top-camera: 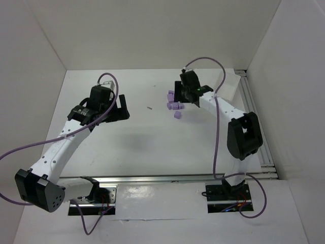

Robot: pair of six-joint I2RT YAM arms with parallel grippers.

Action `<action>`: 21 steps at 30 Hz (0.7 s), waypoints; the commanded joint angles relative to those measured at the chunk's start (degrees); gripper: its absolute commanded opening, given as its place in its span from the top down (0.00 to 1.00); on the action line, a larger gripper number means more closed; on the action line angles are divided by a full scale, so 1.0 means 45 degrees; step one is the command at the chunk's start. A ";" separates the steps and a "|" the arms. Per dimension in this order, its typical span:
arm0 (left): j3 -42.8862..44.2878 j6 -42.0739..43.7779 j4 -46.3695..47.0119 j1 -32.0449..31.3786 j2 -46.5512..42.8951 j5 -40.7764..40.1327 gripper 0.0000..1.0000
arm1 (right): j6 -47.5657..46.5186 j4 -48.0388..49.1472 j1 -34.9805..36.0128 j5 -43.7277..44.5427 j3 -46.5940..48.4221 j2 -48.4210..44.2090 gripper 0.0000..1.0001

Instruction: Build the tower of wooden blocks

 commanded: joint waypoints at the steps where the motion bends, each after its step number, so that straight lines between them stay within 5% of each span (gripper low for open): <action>1: 0.0420 0.0089 0.0063 0.0073 -0.0009 -0.0239 0.03 | 0.1083 0.0967 -0.0022 -0.0593 -0.0892 0.0570 0.40; 12: 0.0048 0.0323 0.0063 0.0073 0.0147 -0.0551 0.03 | 0.1531 -0.0146 0.0252 0.0089 -0.0091 0.2486 0.26; 18: -0.0069 0.0577 0.0063 0.0073 0.0147 -0.0786 0.03 | 0.1261 -0.0185 0.0506 0.1202 0.1623 0.3166 0.26; 21: -0.0069 0.0693 0.0063 0.0073 0.0264 -0.0903 0.03 | 0.0948 -0.0770 0.0506 0.1360 0.3201 0.4182 0.34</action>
